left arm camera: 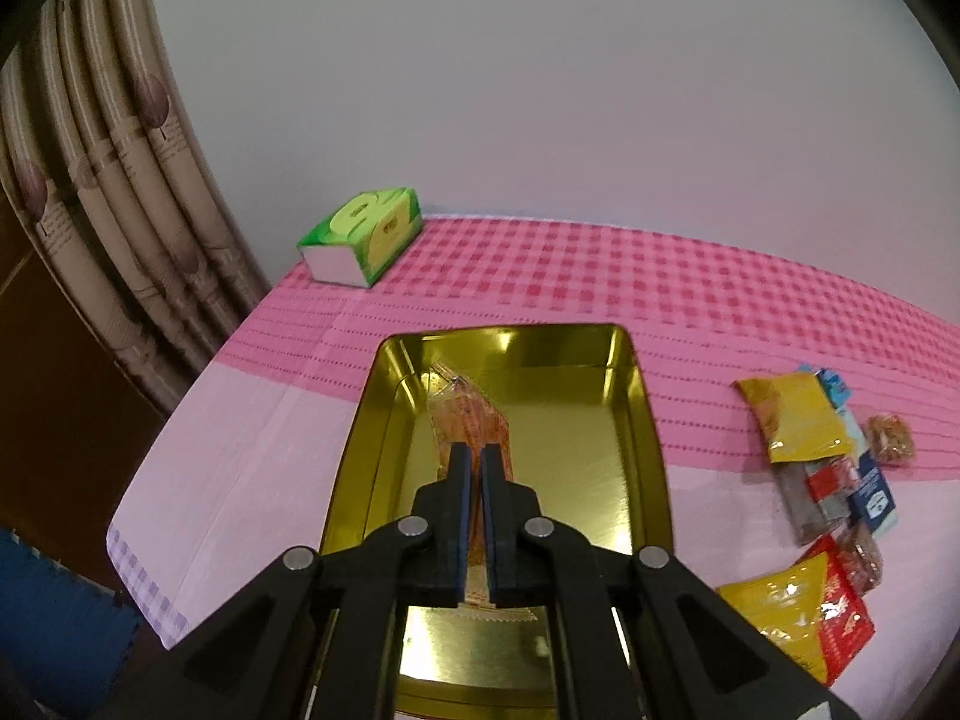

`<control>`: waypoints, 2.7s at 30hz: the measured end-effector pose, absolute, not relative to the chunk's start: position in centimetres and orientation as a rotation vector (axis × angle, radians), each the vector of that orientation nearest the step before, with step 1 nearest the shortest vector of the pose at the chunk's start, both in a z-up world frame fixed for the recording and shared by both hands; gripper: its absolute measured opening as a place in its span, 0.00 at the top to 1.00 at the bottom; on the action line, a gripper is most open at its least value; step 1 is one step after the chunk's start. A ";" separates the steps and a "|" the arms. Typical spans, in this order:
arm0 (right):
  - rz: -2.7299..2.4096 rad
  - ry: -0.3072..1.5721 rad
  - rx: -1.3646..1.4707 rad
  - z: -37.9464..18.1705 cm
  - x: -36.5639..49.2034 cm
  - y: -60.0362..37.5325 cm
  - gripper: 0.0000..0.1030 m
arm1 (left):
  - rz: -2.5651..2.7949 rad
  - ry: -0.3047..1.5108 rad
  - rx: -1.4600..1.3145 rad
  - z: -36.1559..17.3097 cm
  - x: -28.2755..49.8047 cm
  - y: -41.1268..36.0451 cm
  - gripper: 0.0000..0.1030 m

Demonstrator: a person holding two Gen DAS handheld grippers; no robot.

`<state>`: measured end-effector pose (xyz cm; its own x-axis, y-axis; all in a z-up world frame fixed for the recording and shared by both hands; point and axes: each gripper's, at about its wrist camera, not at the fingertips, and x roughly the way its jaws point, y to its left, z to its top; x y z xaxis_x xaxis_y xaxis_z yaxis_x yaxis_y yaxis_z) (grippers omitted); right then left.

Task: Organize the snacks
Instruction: 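Carry the snack bag over the gold tin and open the left gripper, then grasp the small brown square packet from the pile with the right gripper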

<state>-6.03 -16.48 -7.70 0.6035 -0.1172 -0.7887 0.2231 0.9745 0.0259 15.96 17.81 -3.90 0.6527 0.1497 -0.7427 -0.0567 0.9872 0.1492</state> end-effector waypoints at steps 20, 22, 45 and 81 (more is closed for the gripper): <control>-0.150 0.956 0.063 -9.8 -5.2 -14.0 0.00 | 0.121 0.920 0.094 -7.6 18.0 19.1 0.96; -0.145 0.957 0.053 -10.2 -5.2 -13.4 0.00 | 0.110 0.928 0.085 -7.8 18.3 19.2 0.94; 0.095 0.899 0.256 -11.7 4.2 -8.7 0.02 | -0.208 0.739 -0.047 -4.8 1.7 18.6 0.22; -0.103 0.749 -0.075 0.8 9.3 -3.5 0.70 | -0.106 0.681 0.007 -2.9 3.8 20.1 0.22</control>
<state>9.28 -3.48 0.75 0.7274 -0.1198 -0.6757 0.0661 0.9923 -0.1048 3.81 20.14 -2.87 0.7718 -0.0958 -0.6286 0.1001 0.9946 -0.0287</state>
